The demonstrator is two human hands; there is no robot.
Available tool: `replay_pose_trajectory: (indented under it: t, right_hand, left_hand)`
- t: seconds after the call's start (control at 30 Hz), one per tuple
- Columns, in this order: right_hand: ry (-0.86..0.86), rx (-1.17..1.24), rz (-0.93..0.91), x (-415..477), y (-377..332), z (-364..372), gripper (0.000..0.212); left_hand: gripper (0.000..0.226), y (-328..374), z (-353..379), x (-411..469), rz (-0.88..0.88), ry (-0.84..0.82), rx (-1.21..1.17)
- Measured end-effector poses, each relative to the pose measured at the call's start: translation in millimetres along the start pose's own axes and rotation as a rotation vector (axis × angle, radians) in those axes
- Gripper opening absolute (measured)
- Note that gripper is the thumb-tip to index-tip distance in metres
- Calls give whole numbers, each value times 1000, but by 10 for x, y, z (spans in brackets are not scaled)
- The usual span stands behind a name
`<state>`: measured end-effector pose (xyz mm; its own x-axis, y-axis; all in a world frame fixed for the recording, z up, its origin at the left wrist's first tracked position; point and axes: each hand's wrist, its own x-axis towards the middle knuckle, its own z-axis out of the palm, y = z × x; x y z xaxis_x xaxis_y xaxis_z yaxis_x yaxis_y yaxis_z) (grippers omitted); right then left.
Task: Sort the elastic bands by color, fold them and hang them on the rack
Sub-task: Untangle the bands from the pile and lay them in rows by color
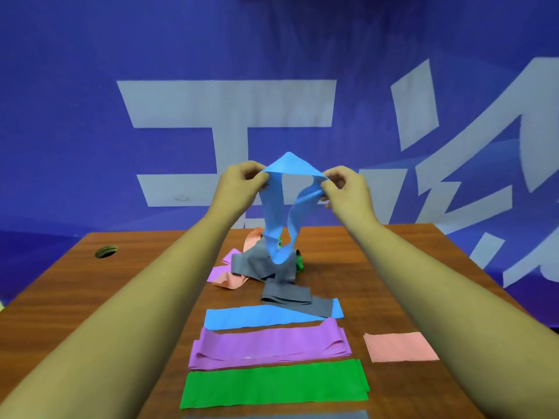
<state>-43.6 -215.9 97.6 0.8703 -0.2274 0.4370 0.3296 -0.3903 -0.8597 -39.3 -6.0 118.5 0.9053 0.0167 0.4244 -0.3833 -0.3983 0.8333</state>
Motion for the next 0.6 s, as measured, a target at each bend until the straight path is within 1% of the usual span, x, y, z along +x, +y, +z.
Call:
replay_pose_trajectory:
  t: [0.07,0.17,0.23,0.33,0.4,0.47,0.6]
  right_hand:
    - [-25,61,-6,-7,-90,-36,6]
    - [-110,22,-26,-87,-117,-96,8]
    - [-158,34,-36,-157,-118,-132,10]
    - [-178,61,-35,-257,-181,-177,13]
    - [-213,69,-23,-320,-257,-195,13]
    - [-302,119,-2,-395,-355,-211,12]
    - [-482,214,32,-518,-577,-222,8]
  left_hand:
    - [15,-1,-43,-1,8,-28,35]
    - [12,-112,-69,-115,-66,-94,-3]
    - [11,-194,-77,-258,-93,-156,70]
    - [12,-284,-84,-482,-100,-183,139]
    - [12,-327,-94,-585,-119,-198,105]
    - [10,-312,-97,-669,-127,-202,48]
    - [6,-187,-96,-757,-153,-106,-93]
